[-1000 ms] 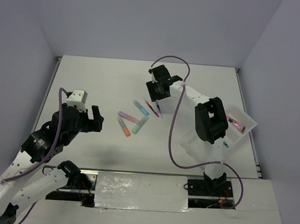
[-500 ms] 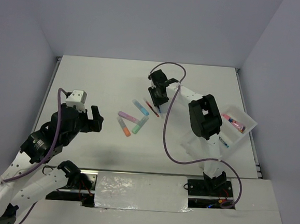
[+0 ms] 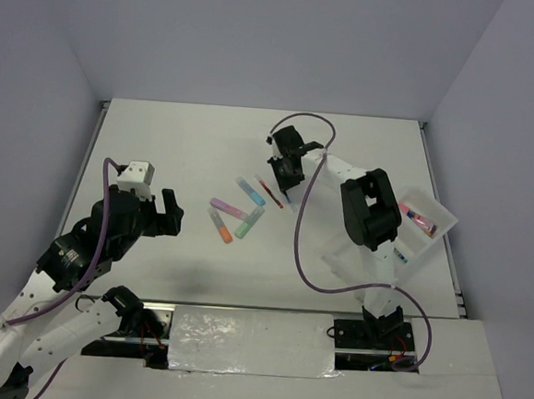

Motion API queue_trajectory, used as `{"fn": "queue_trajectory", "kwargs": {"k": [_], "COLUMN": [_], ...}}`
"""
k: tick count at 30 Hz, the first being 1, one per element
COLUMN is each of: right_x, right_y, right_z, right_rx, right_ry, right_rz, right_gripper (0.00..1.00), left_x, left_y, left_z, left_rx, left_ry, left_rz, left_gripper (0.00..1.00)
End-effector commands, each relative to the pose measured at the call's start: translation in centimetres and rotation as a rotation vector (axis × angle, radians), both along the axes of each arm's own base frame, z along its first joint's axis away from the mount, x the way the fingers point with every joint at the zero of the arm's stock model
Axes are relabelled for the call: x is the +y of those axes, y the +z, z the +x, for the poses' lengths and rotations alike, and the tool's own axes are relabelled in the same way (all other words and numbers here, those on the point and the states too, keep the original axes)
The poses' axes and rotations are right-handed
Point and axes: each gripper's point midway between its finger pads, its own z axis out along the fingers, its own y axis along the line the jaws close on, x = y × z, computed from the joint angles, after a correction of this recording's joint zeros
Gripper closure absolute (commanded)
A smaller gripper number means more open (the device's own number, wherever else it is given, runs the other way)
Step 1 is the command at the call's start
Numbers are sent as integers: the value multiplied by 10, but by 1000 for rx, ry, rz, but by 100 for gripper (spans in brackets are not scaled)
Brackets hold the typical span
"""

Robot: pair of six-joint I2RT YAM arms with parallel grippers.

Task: Sort the stationery into containers
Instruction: Pick up the pen from the center of the board, then place the pen in the storage box.

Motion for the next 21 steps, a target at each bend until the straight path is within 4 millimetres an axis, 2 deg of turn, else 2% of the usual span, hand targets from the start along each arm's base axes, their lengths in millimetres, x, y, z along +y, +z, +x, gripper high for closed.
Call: {"fn": "queue_trajectory", "kwargs": {"k": [1, 2, 4, 5, 6, 7, 8, 9, 10, 11, 12, 13, 14, 15, 18, 19, 21], "right_x": [-14, -15, -22, -25, -37, -48, -64, -83, -97, -119, -146, -164, -184, -212, -249, -267, -285], "right_y": [17, 30, 43, 69, 79, 81, 108, 102, 107, 125, 112, 112, 123, 113, 121, 123, 131], "right_z": [-5, -6, -10, -10, -11, -20, -22, -34, -41, -48, -61, -70, -76, -87, -102, -105, -114], "right_rx": [-10, -27, -52, -101, -133, -139, -209, -200, -212, -252, -216, -207, -235, -201, -242, -250, -283], "right_ry": [23, 32, 37, 37, 15, 19, -12, -16, -31, -69, -98, -130, -179, -238, -351, -419, -501], "right_rz": [6, 33, 26, 42, 9, -25, -57, -112, -146, -186, -238, -265, -282, -302, -309, -307, -294], "right_gripper": [100, 100, 100, 100, 100, 100, 100, 100, 100, 100, 100, 100, 100, 100, 100, 100, 100], "left_x": [1, 1, 1, 1, 1, 1, 1, 1, 1, 1, 0, 0, 0, 0, -2, -4, -5], "left_y": [9, 9, 9, 10, 10, 10, 10, 10, 10, 10, 11, 11, 11, 10, 9, 8, 8], "left_z": [4, 4, 4, 4, 4, 4, 4, 4, 4, 4, 4, 4, 3, 4, 4, 4, 5], "left_rx": [-43, -40, -43, -44, -44, -44, -47, -46, -46, -45, -49, -48, -49, -48, -42, -36, -34], "left_ry": [6, 6, 6, 6, 7, 7, 4, 6, 5, 2, 1, 0, -4, -3, -14, -18, -21], "left_rz": [-5, -4, -5, -6, -6, -6, -7, -8, -9, -7, -10, -11, -11, -9, -7, -6, -6], "left_gripper": [1, 1, 1, 1, 1, 1, 1, 1, 1, 1, 1, 1, 1, 1, 1, 1, 1]}}
